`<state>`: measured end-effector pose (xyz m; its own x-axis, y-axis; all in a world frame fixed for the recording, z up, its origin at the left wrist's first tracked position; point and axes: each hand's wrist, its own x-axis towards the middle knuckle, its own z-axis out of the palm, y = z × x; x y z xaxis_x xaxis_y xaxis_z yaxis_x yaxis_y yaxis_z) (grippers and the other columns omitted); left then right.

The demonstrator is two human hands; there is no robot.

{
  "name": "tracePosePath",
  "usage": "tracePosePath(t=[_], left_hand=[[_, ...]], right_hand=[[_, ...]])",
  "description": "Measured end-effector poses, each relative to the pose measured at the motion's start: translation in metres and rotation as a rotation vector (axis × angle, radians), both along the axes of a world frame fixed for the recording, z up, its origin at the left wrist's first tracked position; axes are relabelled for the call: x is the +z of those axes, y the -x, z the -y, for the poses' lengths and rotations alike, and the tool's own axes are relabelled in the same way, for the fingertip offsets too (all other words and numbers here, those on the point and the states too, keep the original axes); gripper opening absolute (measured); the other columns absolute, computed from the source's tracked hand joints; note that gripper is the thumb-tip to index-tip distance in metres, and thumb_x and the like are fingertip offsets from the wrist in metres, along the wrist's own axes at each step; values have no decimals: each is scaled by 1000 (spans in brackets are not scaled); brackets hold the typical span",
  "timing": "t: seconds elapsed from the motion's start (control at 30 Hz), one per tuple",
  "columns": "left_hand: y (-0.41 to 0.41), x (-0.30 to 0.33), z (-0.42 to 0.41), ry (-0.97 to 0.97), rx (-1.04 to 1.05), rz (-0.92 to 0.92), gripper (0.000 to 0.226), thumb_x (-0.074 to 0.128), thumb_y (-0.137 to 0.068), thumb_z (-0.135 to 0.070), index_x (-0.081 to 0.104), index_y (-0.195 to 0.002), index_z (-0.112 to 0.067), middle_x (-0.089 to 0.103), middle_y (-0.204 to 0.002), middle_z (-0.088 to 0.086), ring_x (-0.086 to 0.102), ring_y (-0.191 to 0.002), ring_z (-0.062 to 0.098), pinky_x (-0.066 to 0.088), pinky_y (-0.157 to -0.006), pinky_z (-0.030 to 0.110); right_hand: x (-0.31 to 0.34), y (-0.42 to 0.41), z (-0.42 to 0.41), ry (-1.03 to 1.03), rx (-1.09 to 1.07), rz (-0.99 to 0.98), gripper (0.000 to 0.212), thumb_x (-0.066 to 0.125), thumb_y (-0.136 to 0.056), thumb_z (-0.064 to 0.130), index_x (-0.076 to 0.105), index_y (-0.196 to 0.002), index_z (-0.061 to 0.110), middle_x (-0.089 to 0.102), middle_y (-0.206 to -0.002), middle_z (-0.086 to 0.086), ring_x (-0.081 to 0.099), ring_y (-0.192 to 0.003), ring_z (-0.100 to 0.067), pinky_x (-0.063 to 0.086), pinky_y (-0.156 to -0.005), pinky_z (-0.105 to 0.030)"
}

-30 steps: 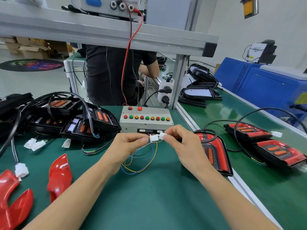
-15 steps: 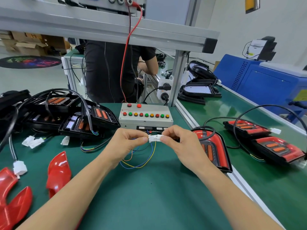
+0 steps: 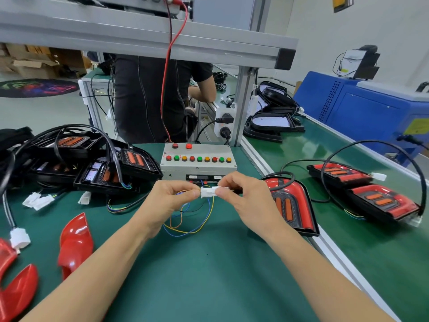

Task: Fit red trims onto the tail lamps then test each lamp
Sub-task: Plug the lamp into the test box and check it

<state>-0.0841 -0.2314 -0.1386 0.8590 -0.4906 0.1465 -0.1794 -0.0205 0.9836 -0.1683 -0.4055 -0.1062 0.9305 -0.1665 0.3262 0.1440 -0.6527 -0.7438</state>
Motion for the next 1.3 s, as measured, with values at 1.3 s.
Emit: tracePosePath(t=[1.3], left_hand=[[2, -3, -2, -588, -54, 515, 10, 77, -78, -15, 79, -83, -24, 64, -78, -9, 60, -74, 14, 43, -77, 31]], right_hand=[[9, 29, 97, 173, -699, -388, 83, 52, -88, 61, 35, -142, 0, 44, -145, -18, 42, -131, -35, 36, -102, -42]])
